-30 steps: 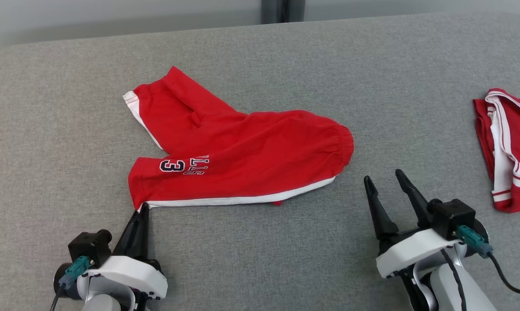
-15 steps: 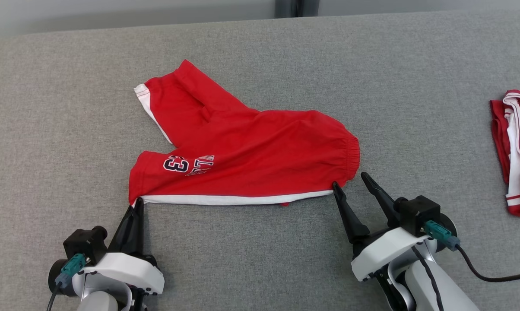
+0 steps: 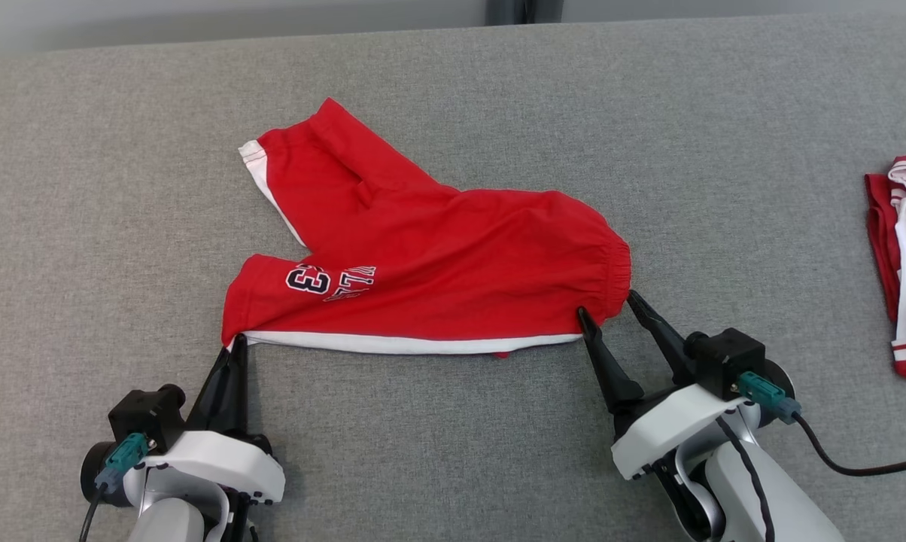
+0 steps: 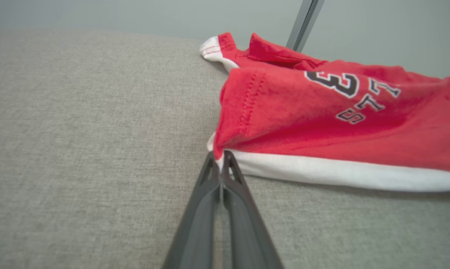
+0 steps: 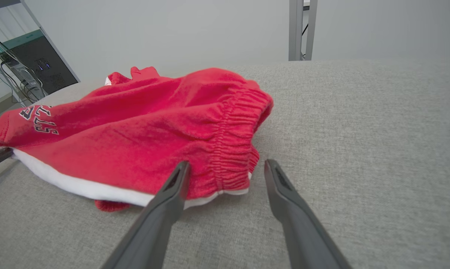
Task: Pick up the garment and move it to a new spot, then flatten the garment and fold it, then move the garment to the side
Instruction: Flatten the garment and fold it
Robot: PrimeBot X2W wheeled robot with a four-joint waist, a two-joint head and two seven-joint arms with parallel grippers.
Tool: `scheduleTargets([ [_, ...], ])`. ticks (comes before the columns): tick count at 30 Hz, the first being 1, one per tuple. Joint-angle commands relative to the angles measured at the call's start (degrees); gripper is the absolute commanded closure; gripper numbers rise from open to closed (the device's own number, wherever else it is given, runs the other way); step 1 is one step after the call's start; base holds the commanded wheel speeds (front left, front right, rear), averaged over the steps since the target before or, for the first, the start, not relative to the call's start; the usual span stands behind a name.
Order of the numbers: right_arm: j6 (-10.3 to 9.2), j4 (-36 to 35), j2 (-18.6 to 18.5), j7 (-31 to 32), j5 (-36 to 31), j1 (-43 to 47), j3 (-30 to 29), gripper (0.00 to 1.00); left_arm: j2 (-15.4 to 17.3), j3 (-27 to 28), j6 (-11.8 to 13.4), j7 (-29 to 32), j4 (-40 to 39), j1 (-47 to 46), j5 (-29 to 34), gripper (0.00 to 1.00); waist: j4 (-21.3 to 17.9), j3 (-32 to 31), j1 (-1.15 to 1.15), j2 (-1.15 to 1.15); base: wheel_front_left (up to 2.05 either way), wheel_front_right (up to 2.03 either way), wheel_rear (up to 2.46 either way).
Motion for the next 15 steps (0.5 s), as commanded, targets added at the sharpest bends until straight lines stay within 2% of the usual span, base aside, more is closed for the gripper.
scheduleTargets([
  [1,0.0,0.4,-0.6,-0.3,0.6,0.0,0.3,0.24,0.3,0.2,0.4,-0.1,-0.3,-0.8,0.2,1.0,0.2,0.0,0.0,0.0,0.0,0.0,0.0],
  [2,0.0,0.6,-0.6,-0.3,0.8,0.2,0.7,0.51,0.2,0.3,0.4,-0.1,-0.4,-0.7,0.2,1.0,0.2,0.0,0.0,0.0,0.0,0.0,0.0],
  [3,0.0,0.8,-0.7,-0.3,1.1,0.3,0.9,0.58,0.2,0.3,0.5,-0.1,-0.4,-0.6,0.2,1.0,0.2,0.0,0.0,0.0,0.0,0.0,0.0],
  [4,0.0,1.0,-0.7,-0.3,1.4,0.4,1.2,0.61,0.2,0.3,0.6,-0.1,-0.5,-0.6,0.2,1.0,0.2,0.0,0.0,0.0,0.0,0.0,0.0],
  [6,0.0,1.0,-0.7,-0.3,1.7,0.5,1.4,0.61,0.2,0.4,0.6,-0.1,-0.5,-0.5,0.3,1.0,0.2,0.0,0.0,0.0,0.0,0.0,0.0],
  [12,0.0,1.9,-1.4,-0.3,3.4,1.0,2.8,0.54,0.2,0.4,0.5,-0.1,-0.7,-0.8,0.4,1.0,0.1,-0.1,0.0,0.0,0.0,0.0,0.0],
  [14,0.0,2.7,-1.7,-0.3,3.8,0.9,3.4,0.65,0.2,0.4,0.4,-0.1,-0.6,-0.9,0.4,1.0,0.1,-0.3,0.0,0.0,0.0,0.0,0.0],
  [15,0.0,3.0,-1.7,-0.3,4.0,0.8,3.6,0.81,0.2,0.4,0.3,-0.1,-0.6,-1.0,0.4,1.0,0.1,-0.3,0.0,0.0,0.0,0.0,0.0],
])
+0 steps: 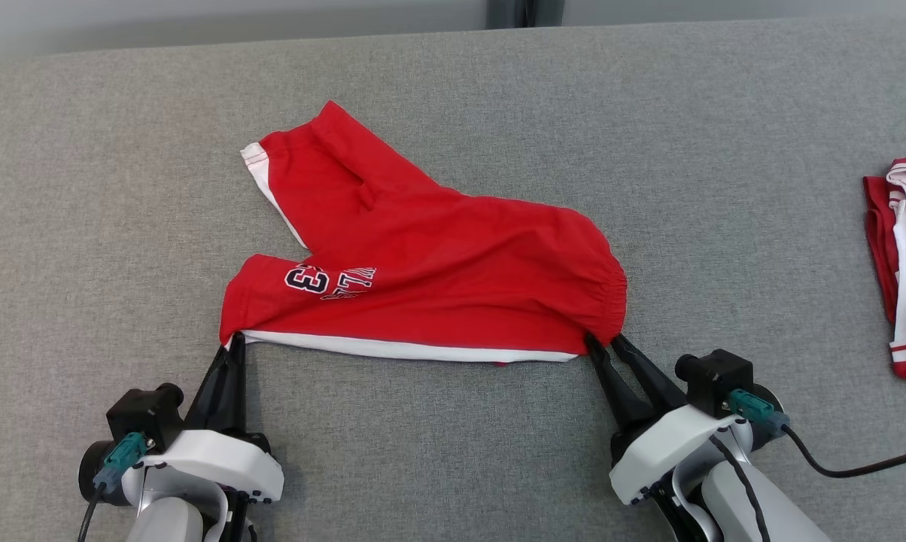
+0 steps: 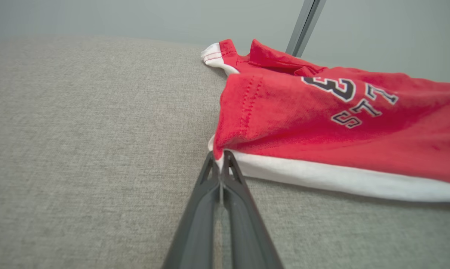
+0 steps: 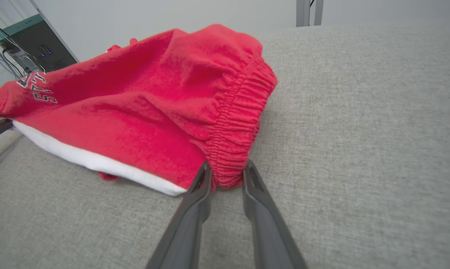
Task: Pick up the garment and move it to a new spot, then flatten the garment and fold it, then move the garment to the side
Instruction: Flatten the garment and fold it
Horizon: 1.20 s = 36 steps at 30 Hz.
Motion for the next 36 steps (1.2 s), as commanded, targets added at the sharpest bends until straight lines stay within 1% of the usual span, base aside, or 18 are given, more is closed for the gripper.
scheduleTargets([
  [1,0.0,0.3,-0.5,-0.3,0.5,-0.1,0.3,1.0,0.2,0.2,0.0,-0.1,0.0,-1.0,0.3,1.0,0.0,-0.1,0.0,0.0,0.0,0.0,0.0],
  [5,0.0,0.5,-0.7,-0.3,1.6,-0.2,0.6,1.0,0.3,0.3,-0.2,-0.1,-0.8,-1.1,0.4,1.0,0.2,-1.2,0.0,0.0,0.0,0.0,0.0],
  [10,0.0,-5.4,-0.9,-0.3,3.0,-0.5,-0.7,1.0,0.2,0.2,-0.9,-0.1,-4.5,-1.9,1.2,1.0,0.2,-4.2,0.0,0.0,0.0,0.0,0.0],
  [14,0.0,-9.9,-2.0,-0.3,4.5,-1.8,-1.5,1.0,0.3,0.7,-1.5,-0.1,-8.2,-2.9,2.8,1.0,-0.1,-8.6,0.0,0.0,0.0,0.0,0.0],
  [19,0.0,-13.4,-3.7,-0.3,6.1,-5.9,-2.2,1.0,2.3,0.9,-2.2,-0.1,-12.5,-6.7,4.6,1.0,-0.7,-14.7,0.0,0.0,0.0,0.0,0.0],
  [24,0.0,-15.8,-5.3,-0.3,8.1,-11.1,-3.3,1.0,5.9,-0.1,-2.4,-0.1,-16.9,-12.1,5.4,1.0,-0.9,-18.7,0.0,0.0,0.0,0.0,0.0],
  [30,-0.01,-16.8,-7.0,0.0,11.3,-16.4,-4.0,1.0,9.5,-0.7,-2.5,0.6,-19.7,-18.0,5.3,1.0,-0.9,-19.7,0.0,0.0,0.0,0.0,0.0],
  [36,-0.01,-14.7,-7.2,1.7,13.3,-19.4,-4.3,1.0,10.6,-1.5,-2.4,2.9,-19.8,-21.2,4.8,1.0,-0.8,-17.0,0.0,0.0,0.0,0.0,0.0],
])
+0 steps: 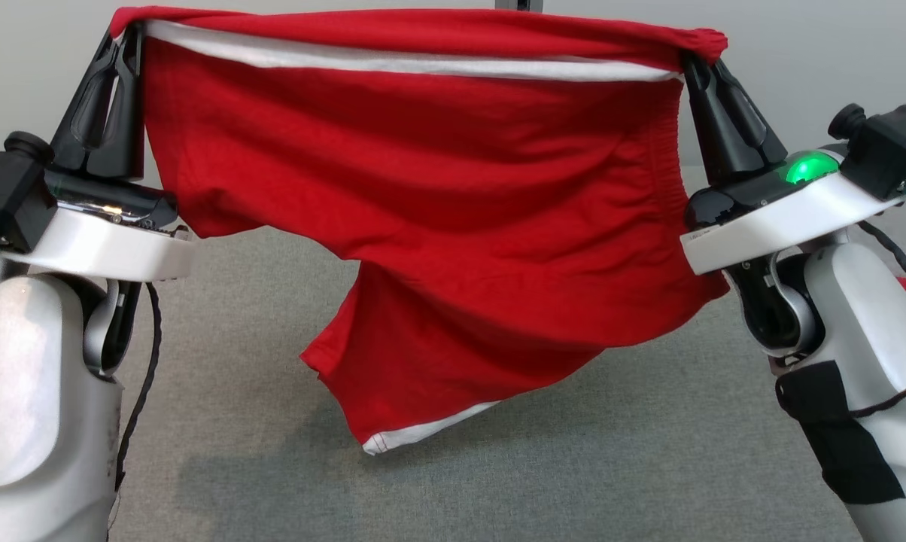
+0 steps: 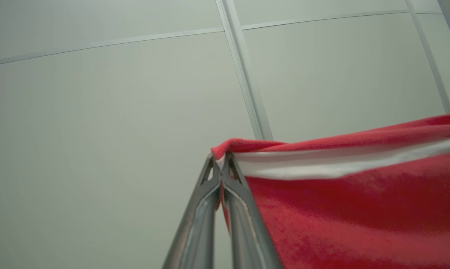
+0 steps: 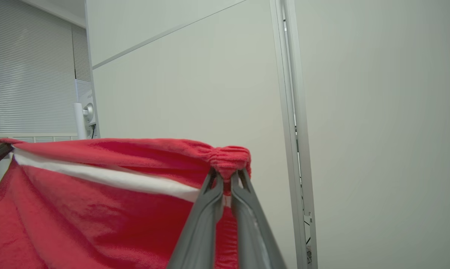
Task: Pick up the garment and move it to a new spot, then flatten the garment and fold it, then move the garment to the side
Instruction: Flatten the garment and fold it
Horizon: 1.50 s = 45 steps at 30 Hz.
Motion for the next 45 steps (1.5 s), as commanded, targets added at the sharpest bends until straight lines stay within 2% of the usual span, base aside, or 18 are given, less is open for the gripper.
scheduleTargets([
  [1,-0.02,0.6,-0.4,0.3,0.0,-0.9,0.0,1.0,0.3,0.0,0.1,0.1,0.4,-1.3,-0.1,1.0,0.2,1.7,0.0,0.0,0.0,0.0,0.0],
  [7,-0.01,6.9,0.2,-0.3,-3.7,-9.6,0.6,1.0,-0.4,-2.6,0.4,1.6,6.1,-9.0,1.3,1.0,1.1,11.6,0.0,0.0,0.0,0.0,0.0],
  [11,-0.01,14.4,0.6,-1.6,-8.5,-21.9,-1.9,1.0,-1.7,-4.0,1.2,0.2,14.0,-21.8,2.9,1.0,2.5,19.6,0.0,0.0,0.0,0.0,0.0],
  [14,-0.02,17.7,0.2,-1.9,-12.0,-29.2,-4.7,1.0,-1.7,-4.0,2.1,-1.4,18.4,-29.2,3.8,1.0,3.2,22.7,0.0,0.0,0.0,0.0,0.0],
  [19,-0.03,18.9,0.3,-1.9,-16.1,-31.1,-9.6,1.0,-2.5,-4.2,2.7,-3.0,23.6,-34.2,3.8,1.0,4.4,24.6,0.0,0.0,0.0,0.0,0.0],
  [23,-0.03,21.5,0.8,-1.9,-16.3,-25.0,-8.6,1.0,-4.0,-4.3,2.5,-3.2,26.8,-28.1,2.8,1.0,4.7,24.6,0.0,0.0,0.0,0.0,0.0],
  [31,-0.03,23.9,2.2,-1.9,-7.5,-6.3,-2.7,1.0,-7.4,-2.2,2.3,-3.2,28.9,-7.1,-0.4,1.0,3.3,22.0,0.0,0.0,0.0,0.0,0.0],
  [38,-0.06,22.1,-0.1,-2.0,0.7,8.3,3.1,1.0,-8.9,1.1,2.8,-3.2,28.4,7.8,-2.5,1.0,2.1,16.1,0.0,0.0,0.0,0.0,0.0],
  [45,-0.17,21.3,-0.8,-2.0,4.4,16.9,5.4,1.0,-9.4,3.4,2.7,-3.2,27.3,18.1,-3.4,1.0,1.9,8.9,0.0,0.0,0.0,0.0,0.0],
])
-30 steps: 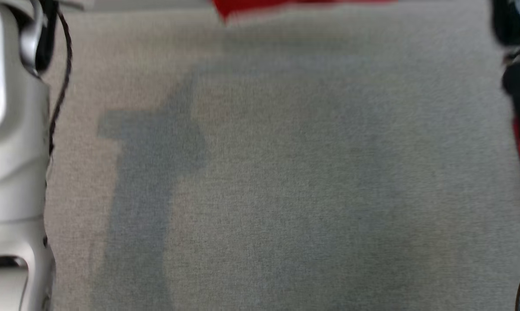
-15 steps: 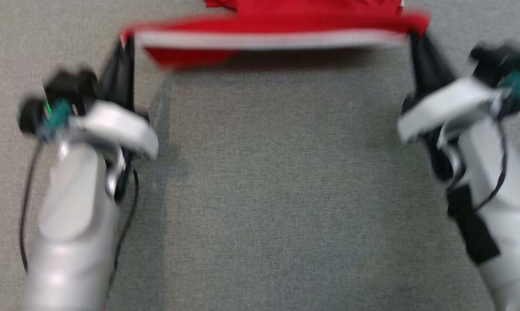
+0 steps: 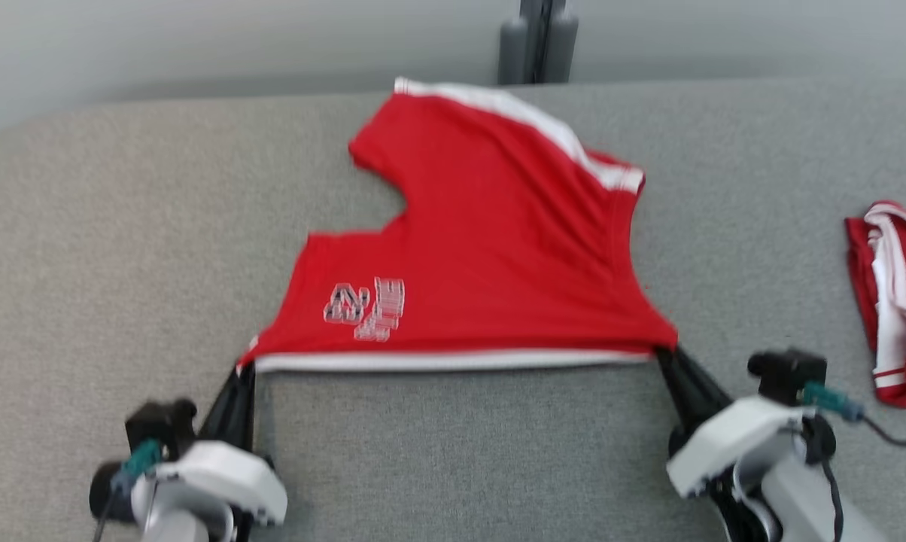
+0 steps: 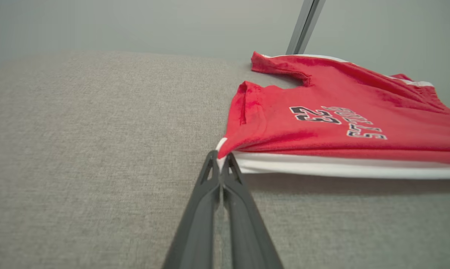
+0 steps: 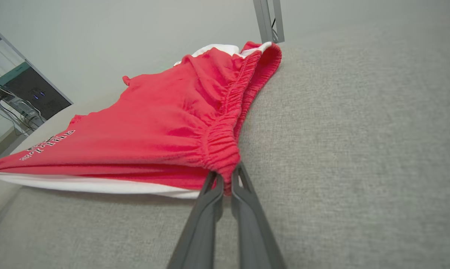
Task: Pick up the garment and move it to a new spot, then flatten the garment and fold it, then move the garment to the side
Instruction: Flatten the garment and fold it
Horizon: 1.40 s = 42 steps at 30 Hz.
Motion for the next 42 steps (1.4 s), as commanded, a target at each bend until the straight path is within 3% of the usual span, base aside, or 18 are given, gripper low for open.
scheduleTargets([
  [1,-0.35,0.4,-1.4,-0.3,0.6,2.1,-0.4,1.0,1.1,1.3,0.6,-0.3,-0.1,2.1,-0.5,1.0,-0.1,-4.4,0.0,0.0,0.0,0.0,0.0],
  [8,-0.42,0.1,-1.7,-0.3,1.6,12.2,1.0,1.0,1.1,2.2,0.4,-0.3,-0.1,12.6,0.1,1.0,0.6,-11.9,0.0,0.0,0.0,0.0,0.0],
  [19,-0.42,-5.7,-3.9,-0.3,2.1,20.4,4.1,1.0,1.0,4.0,0.3,-0.3,-5.8,20.9,0.0,1.0,-0.3,-13.6,0.0,0.0,0.0,0.0,0.0],
  [25,-0.33,-8.2,-1.8,-0.3,2.8,15.8,2.3,1.0,1.3,1.4,-0.9,-0.3,-7.7,12.5,2.8,1.0,-1.3,-10.1,0.0,0.0,0.0,0.0,0.0],
  [30,-0.21,-7.8,0.2,-0.3,4.0,7.7,1.5,1.0,3.4,-2.1,-1.7,-0.2,-3.1,-0.6,4.9,1.0,-2.6,-4.2,0.0,0.0,0.0,0.0,0.0],
  [35,-0.21,-5.0,2.5,-0.3,2.6,-1.3,0.7,1.0,6.9,-8.6,-2.2,2.6,4.4,-15.4,6.0,1.0,-4.6,1.7,0.0,0.0,0.0,0.0,0.0],
  [42,-0.21,-1.2,5.8,-0.3,-0.6,-9.2,-3.3,1.0,11.1,-20.6,-2.1,5.2,11.2,-30.2,2.1,1.0,-6.7,7.8,0.0,0.0,0.0,0.0,0.0],
])
